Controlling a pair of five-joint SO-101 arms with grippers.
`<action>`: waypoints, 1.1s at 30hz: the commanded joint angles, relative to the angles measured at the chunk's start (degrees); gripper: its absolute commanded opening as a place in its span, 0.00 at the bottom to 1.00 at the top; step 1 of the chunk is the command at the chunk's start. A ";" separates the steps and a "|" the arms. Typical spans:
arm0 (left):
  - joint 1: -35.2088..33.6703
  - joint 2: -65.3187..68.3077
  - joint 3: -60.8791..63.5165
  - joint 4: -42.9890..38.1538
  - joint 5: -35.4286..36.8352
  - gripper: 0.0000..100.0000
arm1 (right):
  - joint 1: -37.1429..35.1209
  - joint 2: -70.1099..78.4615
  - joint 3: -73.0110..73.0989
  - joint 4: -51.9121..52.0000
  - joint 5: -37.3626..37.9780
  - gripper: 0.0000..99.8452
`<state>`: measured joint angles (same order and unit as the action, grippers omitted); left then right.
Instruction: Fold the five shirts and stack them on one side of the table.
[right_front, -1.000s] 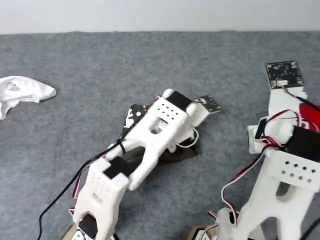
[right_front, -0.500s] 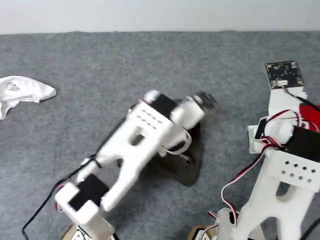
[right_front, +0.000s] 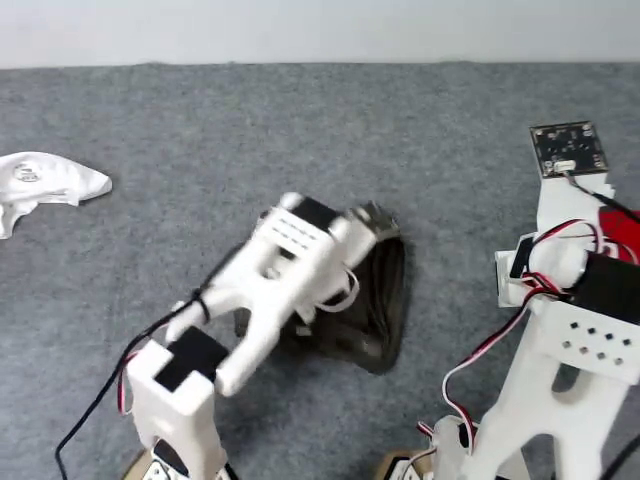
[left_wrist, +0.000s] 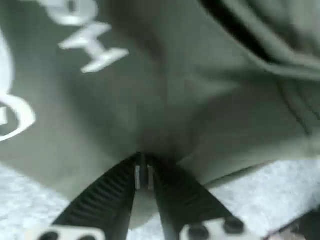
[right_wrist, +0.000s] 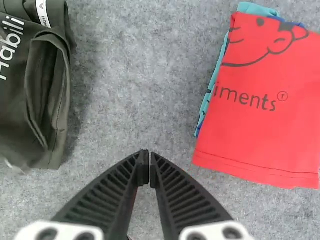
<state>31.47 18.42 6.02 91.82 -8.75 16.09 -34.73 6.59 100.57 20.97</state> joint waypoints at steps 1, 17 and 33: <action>5.63 -2.81 2.86 1.41 0.09 0.01 | 0.66 -1.45 -0.62 2.15 0.53 0.01; -22.42 -23.56 0.40 0.18 0.09 0.01 | -3.82 1.63 -0.35 2.15 -0.44 0.02; -53.27 -43.60 0.75 8.00 -8.62 0.01 | -26.15 23.96 -0.44 -10.15 -14.95 0.18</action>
<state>-16.26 -21.76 9.01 98.86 -15.16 -8.26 -13.27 6.59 94.42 6.64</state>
